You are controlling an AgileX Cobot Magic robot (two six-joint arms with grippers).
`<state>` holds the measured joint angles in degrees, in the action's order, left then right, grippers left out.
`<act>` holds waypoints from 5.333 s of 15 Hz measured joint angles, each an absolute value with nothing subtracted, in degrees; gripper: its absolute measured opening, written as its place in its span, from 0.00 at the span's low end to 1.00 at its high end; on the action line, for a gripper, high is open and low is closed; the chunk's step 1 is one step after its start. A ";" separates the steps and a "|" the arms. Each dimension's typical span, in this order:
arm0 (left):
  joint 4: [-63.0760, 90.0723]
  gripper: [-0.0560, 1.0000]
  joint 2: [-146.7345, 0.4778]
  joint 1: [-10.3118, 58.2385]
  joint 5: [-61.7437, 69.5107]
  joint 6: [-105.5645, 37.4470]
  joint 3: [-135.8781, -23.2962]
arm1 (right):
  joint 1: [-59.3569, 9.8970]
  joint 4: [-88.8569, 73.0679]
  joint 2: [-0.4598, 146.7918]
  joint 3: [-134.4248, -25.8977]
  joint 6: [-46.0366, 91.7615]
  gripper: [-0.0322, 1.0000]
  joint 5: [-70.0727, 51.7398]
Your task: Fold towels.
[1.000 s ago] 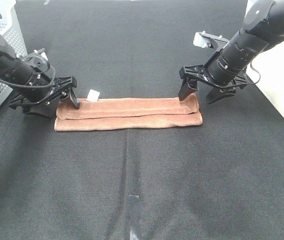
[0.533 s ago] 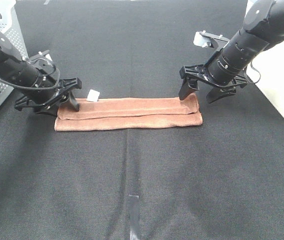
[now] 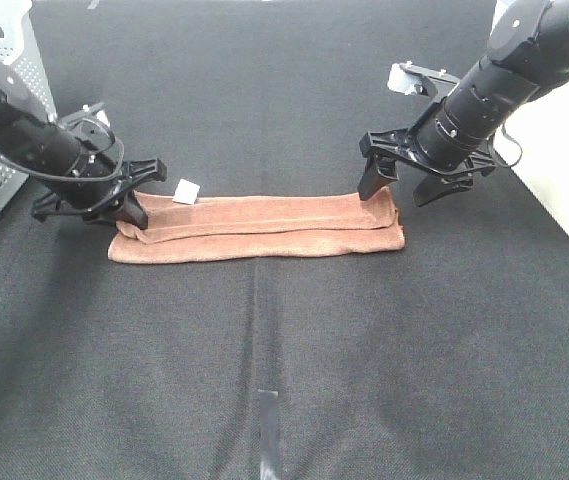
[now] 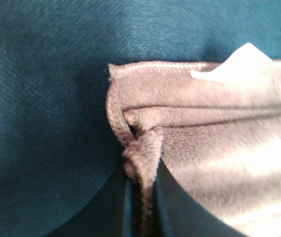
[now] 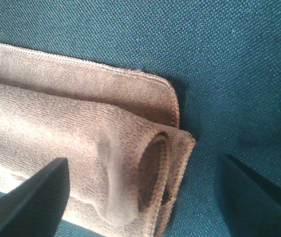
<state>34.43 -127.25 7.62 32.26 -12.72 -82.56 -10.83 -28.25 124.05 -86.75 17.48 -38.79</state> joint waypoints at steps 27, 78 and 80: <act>40.22 0.59 -131.72 26.18 38.90 6.82 -104.16 | -10.83 -28.25 124.05 -86.75 17.48 0.76 -40.85; 4.01 0.79 -73.63 9.28 69.50 2.52 -79.98 | -11.97 -17.36 85.03 -81.30 8.59 0.76 -69.04; 3.67 0.79 -57.52 9.28 69.50 2.52 -64.29 | -11.97 -15.93 72.77 -69.16 7.62 0.76 -69.27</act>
